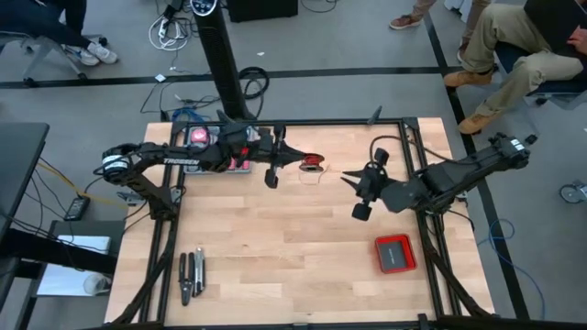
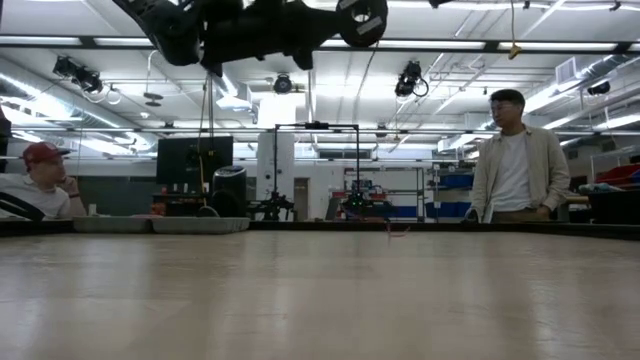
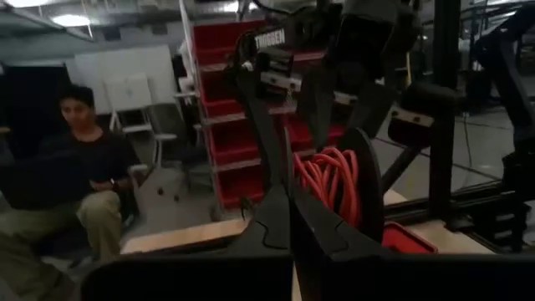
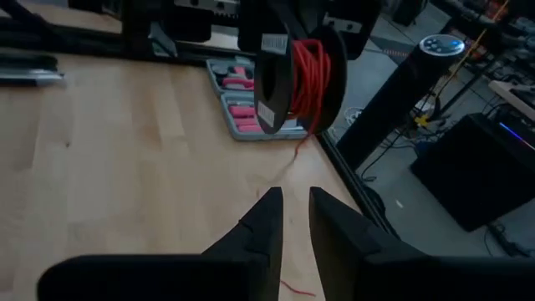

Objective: Coil cords
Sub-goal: Coil the red wire onto the spool

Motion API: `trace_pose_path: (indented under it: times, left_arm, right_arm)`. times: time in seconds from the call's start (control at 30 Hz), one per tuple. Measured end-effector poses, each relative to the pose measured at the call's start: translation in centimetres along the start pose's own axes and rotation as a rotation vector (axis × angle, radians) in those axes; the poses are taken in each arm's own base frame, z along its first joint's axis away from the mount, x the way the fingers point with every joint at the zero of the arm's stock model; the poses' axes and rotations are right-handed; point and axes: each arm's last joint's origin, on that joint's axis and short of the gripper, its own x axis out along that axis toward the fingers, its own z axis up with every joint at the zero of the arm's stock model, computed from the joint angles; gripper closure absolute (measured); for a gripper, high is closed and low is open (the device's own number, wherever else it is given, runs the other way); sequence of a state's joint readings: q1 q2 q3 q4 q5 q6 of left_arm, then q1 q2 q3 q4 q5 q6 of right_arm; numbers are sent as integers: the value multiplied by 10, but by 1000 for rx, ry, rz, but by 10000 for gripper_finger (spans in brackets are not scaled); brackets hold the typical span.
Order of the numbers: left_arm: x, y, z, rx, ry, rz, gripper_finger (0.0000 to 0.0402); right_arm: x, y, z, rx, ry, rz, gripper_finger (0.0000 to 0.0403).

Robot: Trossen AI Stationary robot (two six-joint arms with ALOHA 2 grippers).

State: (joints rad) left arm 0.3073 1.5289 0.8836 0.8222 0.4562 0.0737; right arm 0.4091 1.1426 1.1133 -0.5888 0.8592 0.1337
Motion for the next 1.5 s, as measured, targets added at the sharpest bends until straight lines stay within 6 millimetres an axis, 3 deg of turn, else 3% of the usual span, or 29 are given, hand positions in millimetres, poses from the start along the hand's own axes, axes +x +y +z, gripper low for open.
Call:
trace_pose_path:
  times: [0.2,0.4,0.73,0.9,1.13,1.5]
  left_arm:
    - [10,6,11,-57,80,-60,401]
    - [19,8,24,-97,188,-76,401]
    - [29,0,41,-25,181,-115,401]
    - [28,0,36,-31,245,-117,401]
    - [26,2,28,43,348,14,401]
    - [28,-1,29,75,336,4,401]
  right_arm:
    - [-2,-13,-8,12,5,8,346]
    - [12,-22,-39,57,-10,43,346]
    - [41,-53,-67,140,-183,180,346]
    - [46,-65,-62,132,-292,269,346]
    - [47,-67,-60,109,-313,274,346]
    - [49,-67,-52,75,-408,271,346]
